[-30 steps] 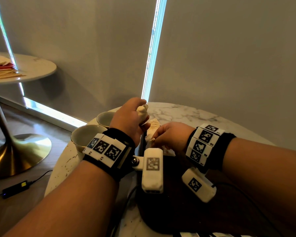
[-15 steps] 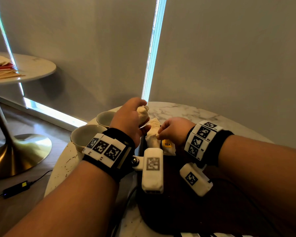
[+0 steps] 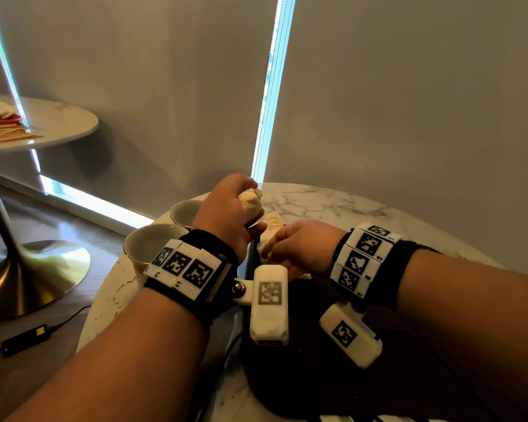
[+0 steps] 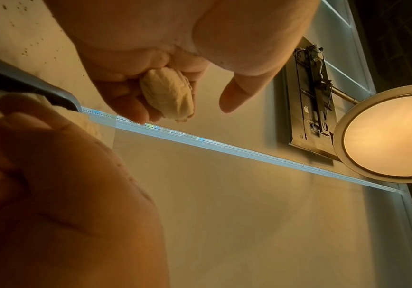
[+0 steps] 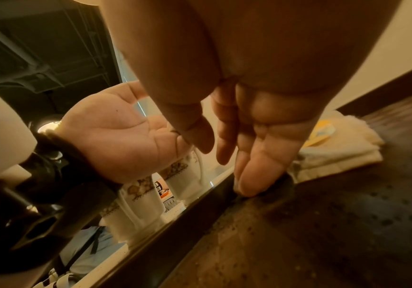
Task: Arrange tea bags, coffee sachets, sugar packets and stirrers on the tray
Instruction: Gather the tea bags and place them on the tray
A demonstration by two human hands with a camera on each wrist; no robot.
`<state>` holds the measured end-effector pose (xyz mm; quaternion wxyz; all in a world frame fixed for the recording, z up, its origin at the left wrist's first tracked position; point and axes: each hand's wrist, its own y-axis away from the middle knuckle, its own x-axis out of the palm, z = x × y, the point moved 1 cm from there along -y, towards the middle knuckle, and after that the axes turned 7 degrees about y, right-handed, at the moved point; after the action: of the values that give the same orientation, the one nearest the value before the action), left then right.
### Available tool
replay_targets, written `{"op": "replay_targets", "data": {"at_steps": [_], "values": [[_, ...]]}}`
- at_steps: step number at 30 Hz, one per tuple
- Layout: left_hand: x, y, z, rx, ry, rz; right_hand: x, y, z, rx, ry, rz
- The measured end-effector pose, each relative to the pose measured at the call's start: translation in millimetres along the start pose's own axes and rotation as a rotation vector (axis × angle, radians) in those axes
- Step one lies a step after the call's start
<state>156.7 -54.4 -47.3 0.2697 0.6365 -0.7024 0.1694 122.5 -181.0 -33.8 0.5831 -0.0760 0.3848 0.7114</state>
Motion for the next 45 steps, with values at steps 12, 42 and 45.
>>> {"op": "replay_targets", "data": {"at_steps": [12,42,45], "values": [[1,3,0,0.014,-0.008,0.012,1,-13,-6,-0.091,0.120,-0.134],[13,10,6,-0.198,0.060,0.196,-21,-6,-11,-0.427,-0.073,-0.500],[11,8,7,-0.195,0.054,0.191,-25,-5,-11,-0.447,-0.109,-0.488]]}}
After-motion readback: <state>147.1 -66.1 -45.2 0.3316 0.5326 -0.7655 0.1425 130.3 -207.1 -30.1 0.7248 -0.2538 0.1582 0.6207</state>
